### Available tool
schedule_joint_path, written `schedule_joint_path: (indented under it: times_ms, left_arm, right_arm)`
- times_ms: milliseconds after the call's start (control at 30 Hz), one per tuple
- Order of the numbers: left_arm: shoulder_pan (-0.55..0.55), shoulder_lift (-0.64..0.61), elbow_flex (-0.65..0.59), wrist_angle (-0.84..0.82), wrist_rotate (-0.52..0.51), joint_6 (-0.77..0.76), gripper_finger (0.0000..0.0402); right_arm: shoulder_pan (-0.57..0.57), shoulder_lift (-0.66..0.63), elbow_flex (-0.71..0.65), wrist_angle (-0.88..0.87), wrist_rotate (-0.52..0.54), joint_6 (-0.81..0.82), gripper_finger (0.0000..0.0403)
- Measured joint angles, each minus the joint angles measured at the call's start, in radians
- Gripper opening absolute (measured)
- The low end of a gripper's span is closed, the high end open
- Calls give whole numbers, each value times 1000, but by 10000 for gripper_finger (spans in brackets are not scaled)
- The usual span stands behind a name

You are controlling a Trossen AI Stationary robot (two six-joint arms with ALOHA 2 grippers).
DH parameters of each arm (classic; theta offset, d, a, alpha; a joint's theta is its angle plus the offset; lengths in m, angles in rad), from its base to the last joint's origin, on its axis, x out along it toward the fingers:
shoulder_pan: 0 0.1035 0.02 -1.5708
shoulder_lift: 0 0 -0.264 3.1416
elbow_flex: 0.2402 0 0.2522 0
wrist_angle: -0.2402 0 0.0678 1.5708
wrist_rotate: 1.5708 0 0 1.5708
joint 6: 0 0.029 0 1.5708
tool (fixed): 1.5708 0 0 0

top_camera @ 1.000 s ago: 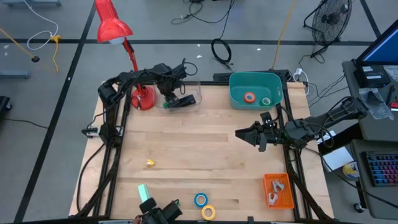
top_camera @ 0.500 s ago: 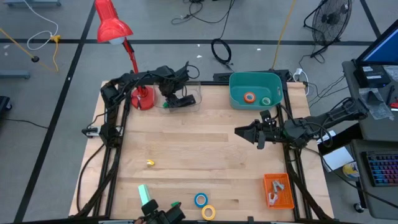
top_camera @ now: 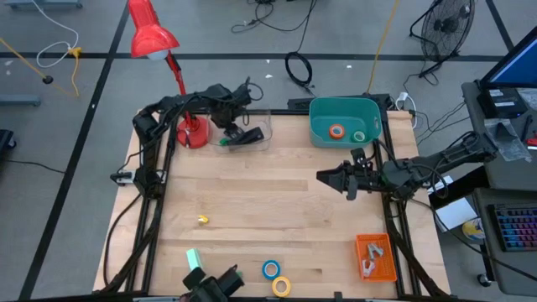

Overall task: Pick and place Stapler, Stapler remover, tape
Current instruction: Put the blue tape into the blue bin

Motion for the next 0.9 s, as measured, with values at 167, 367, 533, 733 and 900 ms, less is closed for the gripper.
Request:
schedule_joint_path:
  times_ms: [167, 367, 533, 733, 900]
  left_arm:
    - [11, -5, 0, -5, 0, -4, 186]
    - [-7, -44, 0, -2, 27, 1, 186]
    - [-13, -84, 0, -13, 26, 1, 186]
    - [-39, -178, 0, -12, 116, -11, 186]
    - [-108, -292, 0, -6, 251, -56, 186]
  right_arm:
    - [0, 0, 0, 0, 0, -3, 132]
    - [0, 0, 0, 0, 0, -9, 132]
    - [0, 0, 0, 0, 0, -11, 132]
    - [0, 0, 0, 0, -4, -11, 132]
    - [0, 0, 0, 0, -26, -12, 132]
